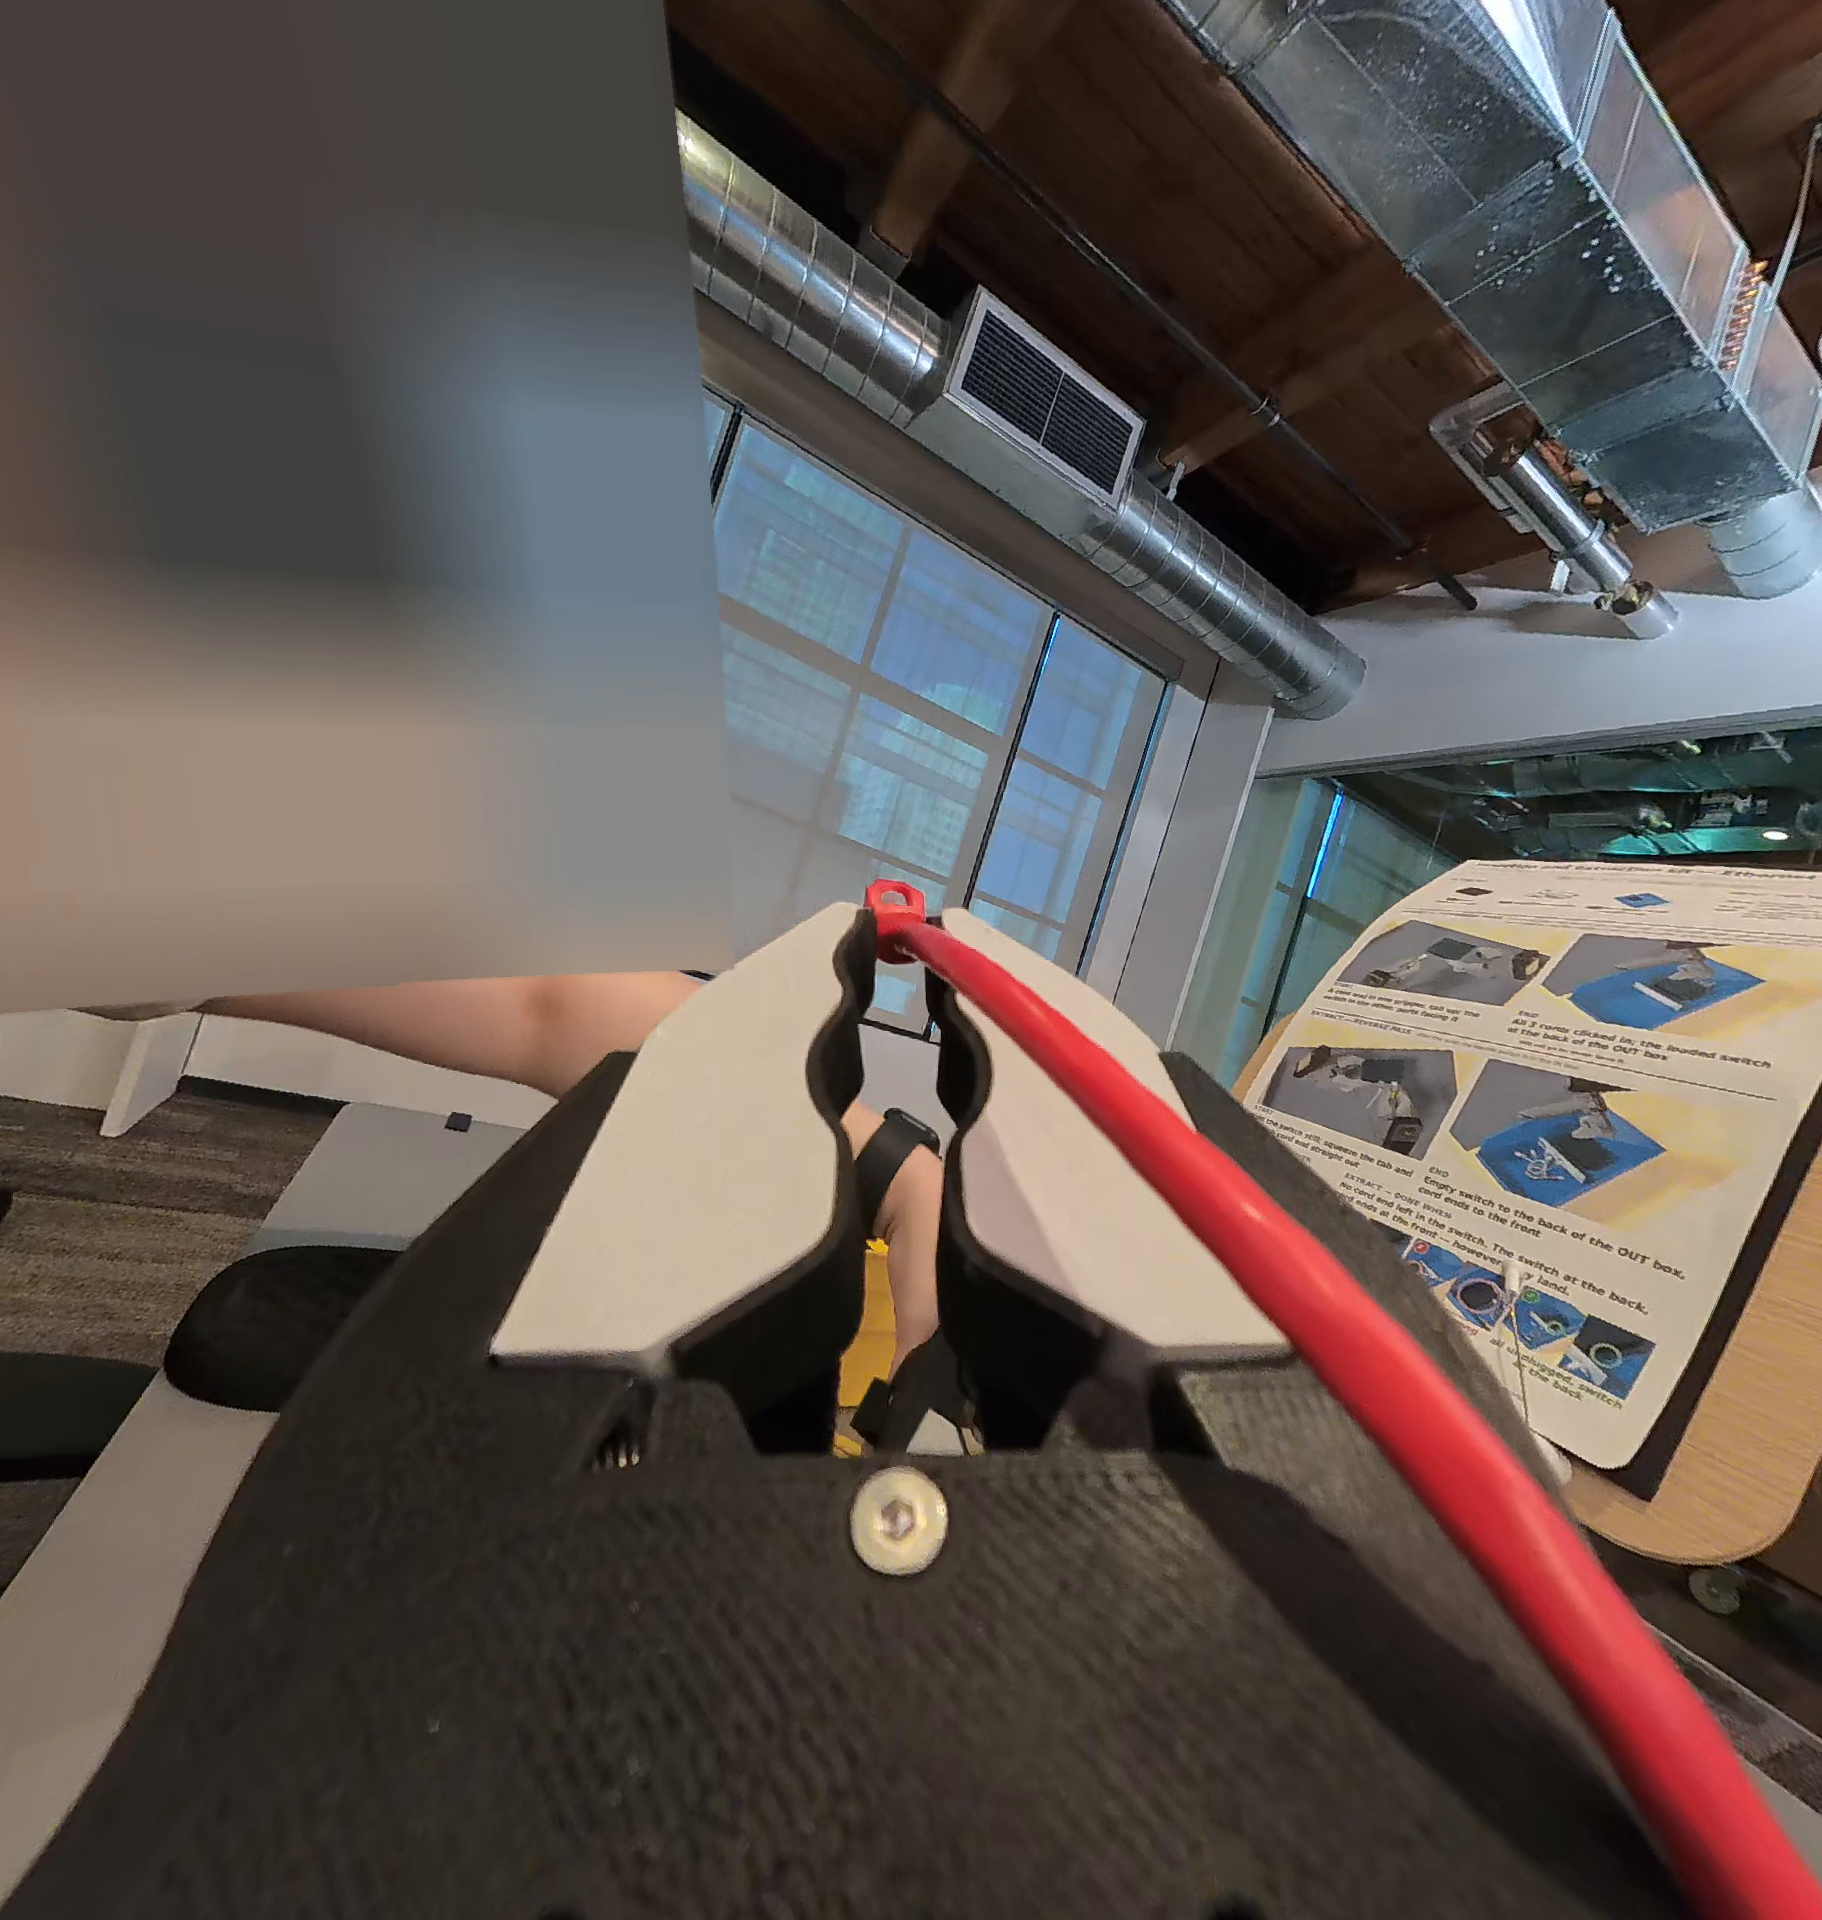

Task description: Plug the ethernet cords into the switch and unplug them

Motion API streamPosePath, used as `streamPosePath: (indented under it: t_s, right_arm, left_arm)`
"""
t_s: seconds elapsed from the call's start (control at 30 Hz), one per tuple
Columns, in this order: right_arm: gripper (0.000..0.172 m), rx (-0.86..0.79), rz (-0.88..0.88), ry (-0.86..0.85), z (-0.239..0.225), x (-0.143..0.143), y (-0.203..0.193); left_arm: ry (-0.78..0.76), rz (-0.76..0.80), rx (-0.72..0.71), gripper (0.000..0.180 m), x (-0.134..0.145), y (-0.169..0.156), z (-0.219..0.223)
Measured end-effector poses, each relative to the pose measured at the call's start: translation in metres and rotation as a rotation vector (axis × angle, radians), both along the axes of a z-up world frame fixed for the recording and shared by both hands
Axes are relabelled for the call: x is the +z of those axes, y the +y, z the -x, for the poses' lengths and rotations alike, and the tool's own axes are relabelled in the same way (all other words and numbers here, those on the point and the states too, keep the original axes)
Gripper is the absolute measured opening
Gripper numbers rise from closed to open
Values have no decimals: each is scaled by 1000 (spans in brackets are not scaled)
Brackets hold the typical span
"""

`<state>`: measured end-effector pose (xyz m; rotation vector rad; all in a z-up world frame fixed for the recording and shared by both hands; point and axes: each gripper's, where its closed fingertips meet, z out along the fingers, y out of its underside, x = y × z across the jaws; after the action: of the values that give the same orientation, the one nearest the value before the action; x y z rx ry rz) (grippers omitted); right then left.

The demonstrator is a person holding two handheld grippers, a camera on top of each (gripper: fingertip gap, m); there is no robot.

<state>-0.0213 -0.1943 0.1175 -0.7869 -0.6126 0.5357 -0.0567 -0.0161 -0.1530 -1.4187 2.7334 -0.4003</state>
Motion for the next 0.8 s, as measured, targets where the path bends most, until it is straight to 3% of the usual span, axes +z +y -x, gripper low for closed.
streamPosePath:
  t_s: [0.2,0.27,0.8]
  right_arm:
    - [9,-1,12,-11,2,-2,2]
    - [9,-2,14,-16,2,-2,3]
    - [9,-1,25,-12,1,-4,6]
  left_arm:
    - [-24,-38,-4,74,-2,2,-1]
    - [-42,-75,-1,63,-3,6,-4]
    - [-35,-154,-50,63,-5,7,-2]
